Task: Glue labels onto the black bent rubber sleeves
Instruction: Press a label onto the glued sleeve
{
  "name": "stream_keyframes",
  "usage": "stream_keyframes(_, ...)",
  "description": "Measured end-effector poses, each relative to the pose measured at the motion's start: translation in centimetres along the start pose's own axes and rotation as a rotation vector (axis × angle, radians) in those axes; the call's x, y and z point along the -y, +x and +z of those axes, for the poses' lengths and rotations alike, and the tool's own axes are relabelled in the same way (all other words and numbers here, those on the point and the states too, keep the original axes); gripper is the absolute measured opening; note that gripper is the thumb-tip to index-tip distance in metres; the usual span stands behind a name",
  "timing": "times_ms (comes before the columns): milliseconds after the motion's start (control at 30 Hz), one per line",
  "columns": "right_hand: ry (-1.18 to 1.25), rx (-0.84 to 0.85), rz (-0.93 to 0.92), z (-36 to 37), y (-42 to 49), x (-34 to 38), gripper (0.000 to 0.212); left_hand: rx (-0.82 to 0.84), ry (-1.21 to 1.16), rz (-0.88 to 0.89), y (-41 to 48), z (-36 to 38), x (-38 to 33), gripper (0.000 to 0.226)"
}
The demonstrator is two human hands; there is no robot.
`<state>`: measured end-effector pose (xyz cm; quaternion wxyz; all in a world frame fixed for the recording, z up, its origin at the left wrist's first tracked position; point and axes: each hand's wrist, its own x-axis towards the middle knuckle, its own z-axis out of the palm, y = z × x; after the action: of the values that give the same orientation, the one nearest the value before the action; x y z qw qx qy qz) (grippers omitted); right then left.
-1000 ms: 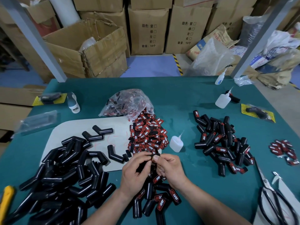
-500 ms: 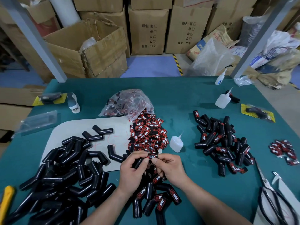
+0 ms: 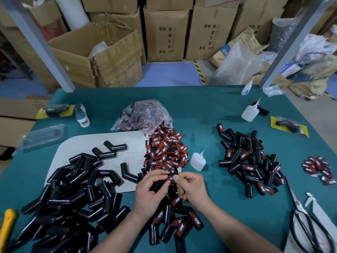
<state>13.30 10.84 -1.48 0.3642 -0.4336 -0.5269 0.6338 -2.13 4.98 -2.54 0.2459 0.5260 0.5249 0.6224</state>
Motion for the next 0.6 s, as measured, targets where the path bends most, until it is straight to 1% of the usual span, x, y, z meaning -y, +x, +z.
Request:
stream_keyframes(100,0.06,0.007,0.035,0.02,-0.01,-0.12,0.043,0.017,0.036,0.042,-0.01,0.01,-0.14,0.017)
stream_keyframes(500,0.142,0.01,0.062,0.38,-0.23,0.57,0.038,-0.014,0.042,0.115,-0.02,0.02,0.29,0.017)
stream_keyframes(600,0.155,0.016,0.06,0.43,-0.16,0.24,0.044,-0.023,0.036,0.125,0.0,0.09,0.25,0.018)
